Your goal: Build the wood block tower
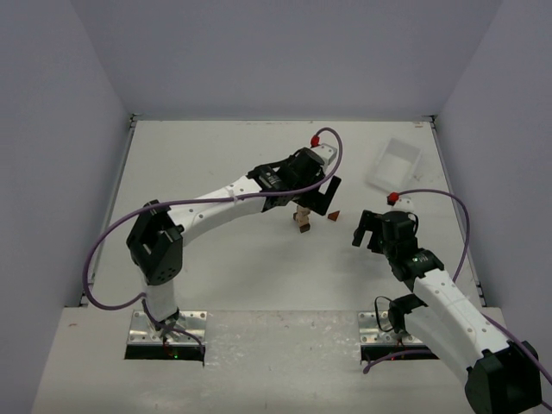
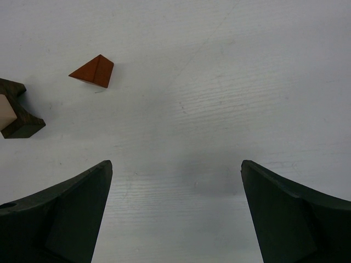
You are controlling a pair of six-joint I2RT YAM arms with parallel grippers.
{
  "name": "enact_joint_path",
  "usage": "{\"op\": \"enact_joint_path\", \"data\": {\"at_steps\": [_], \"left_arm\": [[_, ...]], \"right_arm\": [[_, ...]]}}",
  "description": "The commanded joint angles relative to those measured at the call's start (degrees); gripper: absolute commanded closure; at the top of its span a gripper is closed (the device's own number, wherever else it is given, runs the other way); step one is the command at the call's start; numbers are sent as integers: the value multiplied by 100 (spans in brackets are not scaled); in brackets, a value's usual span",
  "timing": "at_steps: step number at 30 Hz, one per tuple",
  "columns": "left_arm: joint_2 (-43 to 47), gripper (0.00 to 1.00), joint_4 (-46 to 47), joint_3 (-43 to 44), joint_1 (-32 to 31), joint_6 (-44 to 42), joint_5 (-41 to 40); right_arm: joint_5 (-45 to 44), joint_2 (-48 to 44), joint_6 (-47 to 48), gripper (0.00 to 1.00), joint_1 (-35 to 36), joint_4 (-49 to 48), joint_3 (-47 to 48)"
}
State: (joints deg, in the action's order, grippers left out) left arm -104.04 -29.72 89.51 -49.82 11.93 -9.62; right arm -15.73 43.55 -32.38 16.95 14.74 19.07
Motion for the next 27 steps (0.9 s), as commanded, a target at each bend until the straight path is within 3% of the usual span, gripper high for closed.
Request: {"op": "enact_joint_path", "data": {"at_steps": [1,4,10,14,19,22,27], "left_arm": [[536,0,329,309,-36,-231,327],[988,0,498,100,-35,-226,188],[2455,0,1324,-1616,127,349,-651],[3971,0,1652,-2945,827,1235,-1113],[5353,0,1978,-4635,1942,1726,-1438],[5702,0,2097,-5170,2533,1736,-1244],[5733,0,1844,-5215,2850,1846,-1391]], "right_arm": [[159,-18,140,1,-25,-105,67],[335,57,254,1,-34,-297,12],[573,563,-59,1,-25,-323,231],[670,1065,-384,1,-25,-362,489],[870,1716,-944,2,-25,-747,762],[905,2173,-1343,7,-17,-879,1081],[613,3356,-1751,18,-12,-770,1844]]}}
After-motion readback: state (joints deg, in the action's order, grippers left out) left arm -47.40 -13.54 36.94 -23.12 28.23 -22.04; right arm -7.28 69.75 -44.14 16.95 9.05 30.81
